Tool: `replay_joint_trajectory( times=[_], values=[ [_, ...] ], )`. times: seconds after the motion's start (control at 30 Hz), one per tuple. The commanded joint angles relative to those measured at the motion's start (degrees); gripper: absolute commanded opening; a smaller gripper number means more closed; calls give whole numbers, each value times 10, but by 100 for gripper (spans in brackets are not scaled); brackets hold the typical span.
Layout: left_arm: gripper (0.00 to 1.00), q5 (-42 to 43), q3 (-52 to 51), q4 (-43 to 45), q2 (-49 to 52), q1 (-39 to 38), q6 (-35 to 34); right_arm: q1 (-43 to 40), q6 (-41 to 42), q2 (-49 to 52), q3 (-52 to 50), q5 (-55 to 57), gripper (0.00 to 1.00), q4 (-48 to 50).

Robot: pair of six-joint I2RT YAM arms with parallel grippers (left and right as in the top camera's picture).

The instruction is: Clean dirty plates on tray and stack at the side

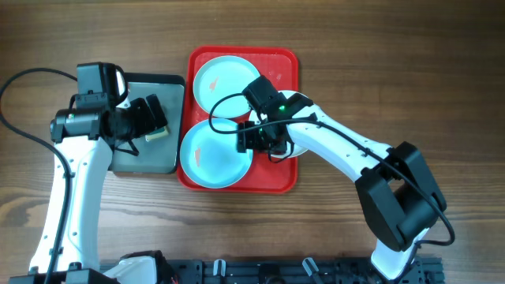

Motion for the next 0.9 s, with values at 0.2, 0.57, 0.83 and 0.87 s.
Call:
replay_joint_trajectory(
  times=[0.2, 0.57, 0.83, 0.87],
  values=[
    [98, 15, 5, 3, 4, -2, 1, 14, 28, 9, -9, 33, 32, 10],
    [80, 5, 5, 3, 4, -2, 1, 51, 56, 9, -9, 119, 32, 7],
    [72, -28, 5, 7, 4, -2, 2, 51, 58, 9, -9, 148, 32, 4],
    [71, -28, 5, 7, 4, -2, 2, 51, 62, 9, -9, 155, 32, 4]
  ],
)
